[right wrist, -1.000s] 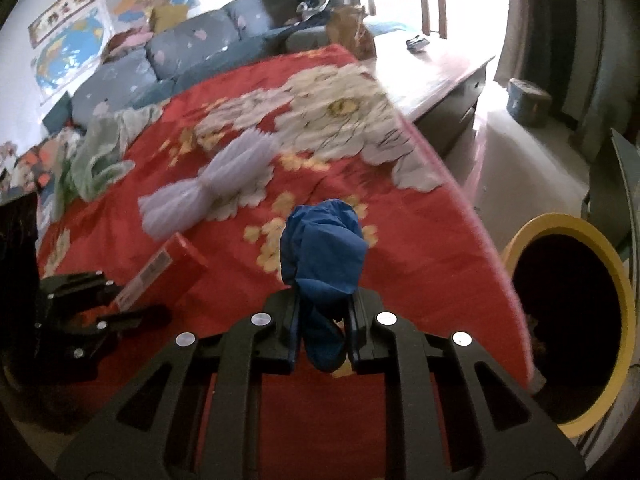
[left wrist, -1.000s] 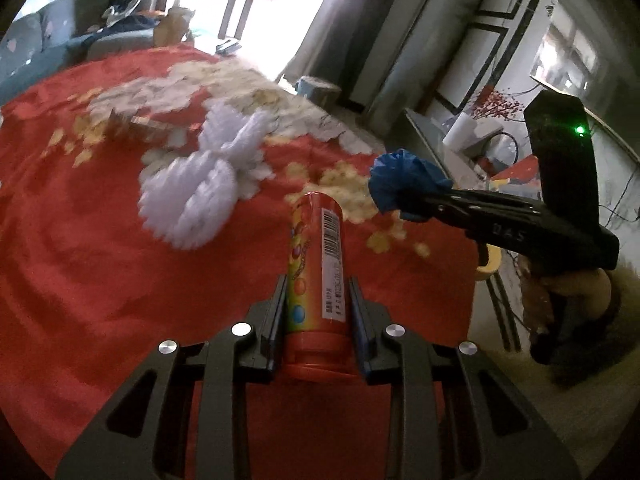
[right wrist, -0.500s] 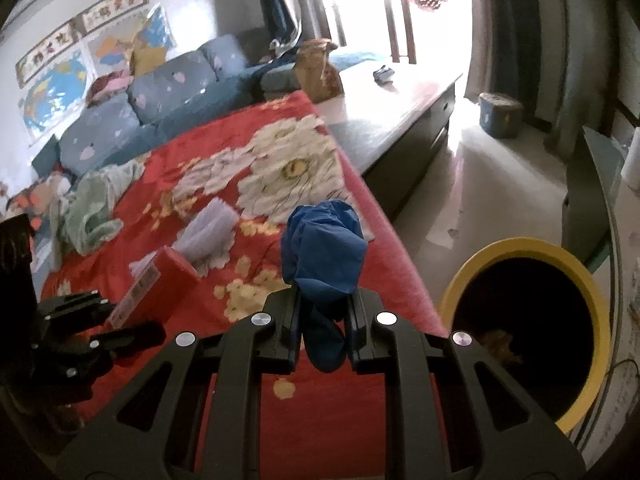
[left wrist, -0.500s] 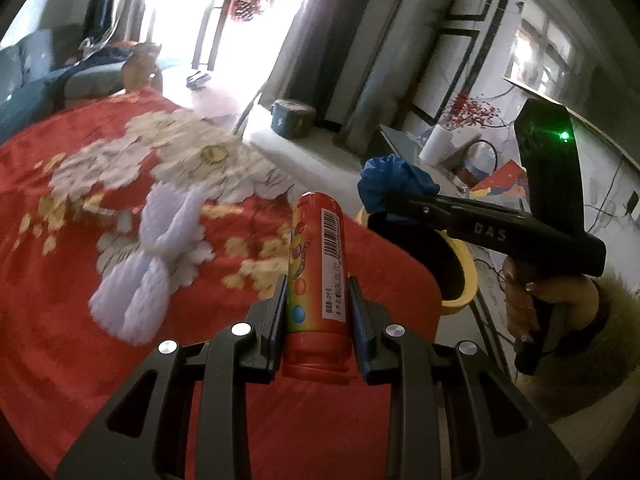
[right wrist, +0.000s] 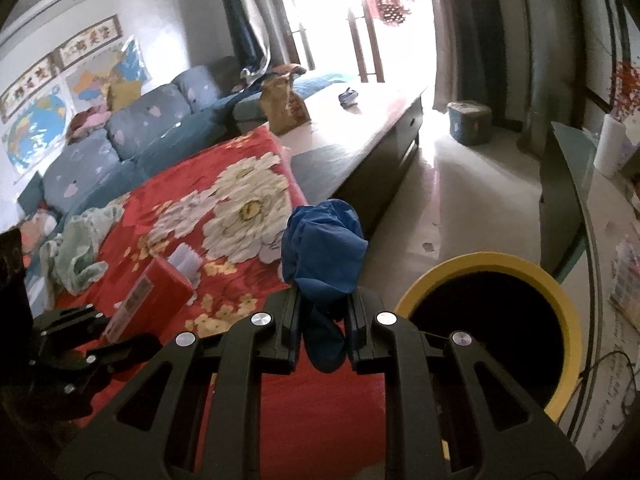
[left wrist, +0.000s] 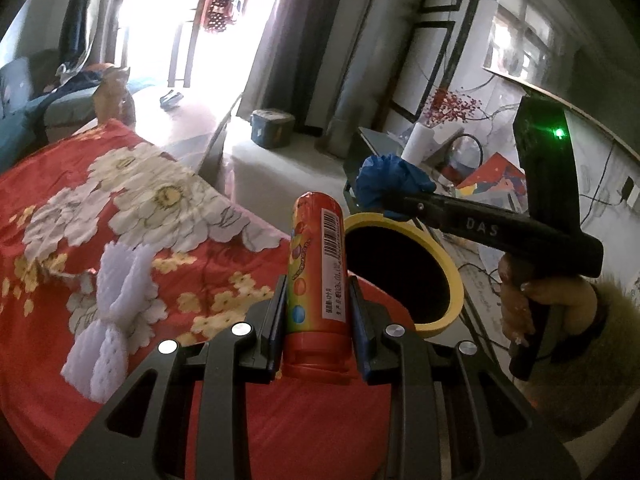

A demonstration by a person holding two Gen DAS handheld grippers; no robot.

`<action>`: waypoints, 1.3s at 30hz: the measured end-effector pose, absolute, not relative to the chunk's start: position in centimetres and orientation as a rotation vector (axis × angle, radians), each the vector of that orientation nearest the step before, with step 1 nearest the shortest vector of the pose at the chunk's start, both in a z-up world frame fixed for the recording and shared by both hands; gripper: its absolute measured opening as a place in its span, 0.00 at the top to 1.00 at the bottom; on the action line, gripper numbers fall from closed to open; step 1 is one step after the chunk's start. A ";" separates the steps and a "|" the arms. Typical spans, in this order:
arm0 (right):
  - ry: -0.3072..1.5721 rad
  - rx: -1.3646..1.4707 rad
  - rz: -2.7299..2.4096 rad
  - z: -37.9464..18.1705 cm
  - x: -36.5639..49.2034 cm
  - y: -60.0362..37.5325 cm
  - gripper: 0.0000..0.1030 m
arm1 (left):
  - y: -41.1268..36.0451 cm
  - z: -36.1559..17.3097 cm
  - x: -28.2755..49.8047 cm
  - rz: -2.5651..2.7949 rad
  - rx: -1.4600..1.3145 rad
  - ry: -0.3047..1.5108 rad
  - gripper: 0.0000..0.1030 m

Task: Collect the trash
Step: 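Carry the red can with the left gripper while the right gripper carries the blue bag over the bin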

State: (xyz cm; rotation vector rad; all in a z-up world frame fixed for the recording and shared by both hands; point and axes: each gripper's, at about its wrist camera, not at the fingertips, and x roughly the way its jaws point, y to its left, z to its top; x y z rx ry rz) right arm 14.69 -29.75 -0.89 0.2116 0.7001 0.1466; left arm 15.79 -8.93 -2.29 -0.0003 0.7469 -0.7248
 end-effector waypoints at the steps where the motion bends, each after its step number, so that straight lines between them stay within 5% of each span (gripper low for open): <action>1: 0.694 0.213 0.136 -0.8 14.7 -30.1 0.88 | -9.3 -2.2 15.8 -0.731 0.003 0.747 0.74; 39: 0.675 0.336 -0.122 -2.1 13.8 -40.9 0.88 | -19.9 -2.4 16.1 -0.931 0.090 0.734 0.74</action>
